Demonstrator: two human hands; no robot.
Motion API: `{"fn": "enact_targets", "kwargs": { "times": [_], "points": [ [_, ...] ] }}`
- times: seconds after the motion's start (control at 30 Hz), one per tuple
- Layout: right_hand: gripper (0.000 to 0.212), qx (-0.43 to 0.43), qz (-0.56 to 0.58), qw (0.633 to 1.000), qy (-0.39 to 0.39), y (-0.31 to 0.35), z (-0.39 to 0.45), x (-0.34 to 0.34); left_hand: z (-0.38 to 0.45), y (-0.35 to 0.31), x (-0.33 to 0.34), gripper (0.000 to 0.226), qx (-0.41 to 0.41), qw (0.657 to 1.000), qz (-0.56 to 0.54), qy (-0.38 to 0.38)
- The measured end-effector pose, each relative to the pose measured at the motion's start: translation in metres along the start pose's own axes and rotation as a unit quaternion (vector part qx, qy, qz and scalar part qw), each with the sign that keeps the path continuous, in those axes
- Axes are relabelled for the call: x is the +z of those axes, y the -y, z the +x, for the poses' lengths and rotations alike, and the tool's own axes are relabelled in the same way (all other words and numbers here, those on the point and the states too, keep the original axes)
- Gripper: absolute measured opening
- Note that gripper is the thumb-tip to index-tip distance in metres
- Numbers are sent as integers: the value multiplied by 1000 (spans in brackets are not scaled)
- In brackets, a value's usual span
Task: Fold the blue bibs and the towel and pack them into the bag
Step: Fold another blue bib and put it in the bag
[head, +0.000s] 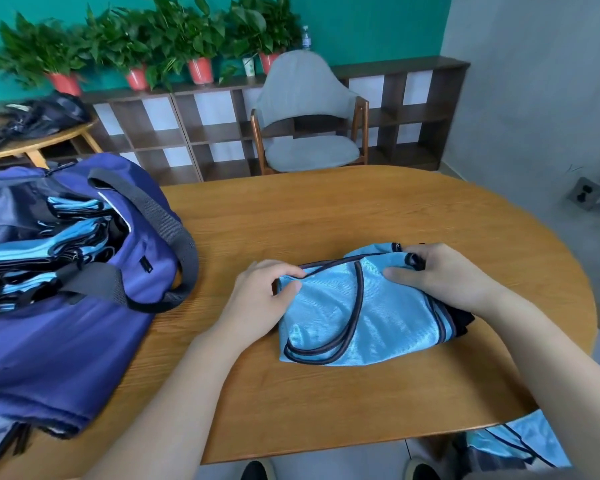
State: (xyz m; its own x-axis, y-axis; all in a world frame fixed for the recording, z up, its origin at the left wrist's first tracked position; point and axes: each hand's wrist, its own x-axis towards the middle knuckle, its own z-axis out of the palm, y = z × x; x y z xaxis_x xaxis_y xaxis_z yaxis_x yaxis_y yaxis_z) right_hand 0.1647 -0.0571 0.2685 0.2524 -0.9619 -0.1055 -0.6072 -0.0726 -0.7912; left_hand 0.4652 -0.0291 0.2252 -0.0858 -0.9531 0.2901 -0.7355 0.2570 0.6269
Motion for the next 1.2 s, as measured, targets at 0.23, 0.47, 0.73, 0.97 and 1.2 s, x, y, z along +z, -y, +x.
{"fn": "enact_targets", "kwargs": {
  "times": [0.23,0.47,0.73,0.97,1.2],
  "points": [
    [16,-139,-223,918,-297,12,-22,13,-9,-6,-2,8,-10,996,77,-43],
    [43,-13,-402,906,-134,41,-53,66,-17,-13,-9,8,-43,984,147,-91],
    [55,-51,-233,968,-75,-4,-12,62,-33,-22,-14,27,-54,981,185,-40],
    [57,-155,-83,979,-102,-9,-25,51,-36,-27,-11,21,69,981,128,-132],
    [61,-205,-144,964,-92,-22,-42,61,-32,-27,2,47,123,983,104,91]
  ]
}}
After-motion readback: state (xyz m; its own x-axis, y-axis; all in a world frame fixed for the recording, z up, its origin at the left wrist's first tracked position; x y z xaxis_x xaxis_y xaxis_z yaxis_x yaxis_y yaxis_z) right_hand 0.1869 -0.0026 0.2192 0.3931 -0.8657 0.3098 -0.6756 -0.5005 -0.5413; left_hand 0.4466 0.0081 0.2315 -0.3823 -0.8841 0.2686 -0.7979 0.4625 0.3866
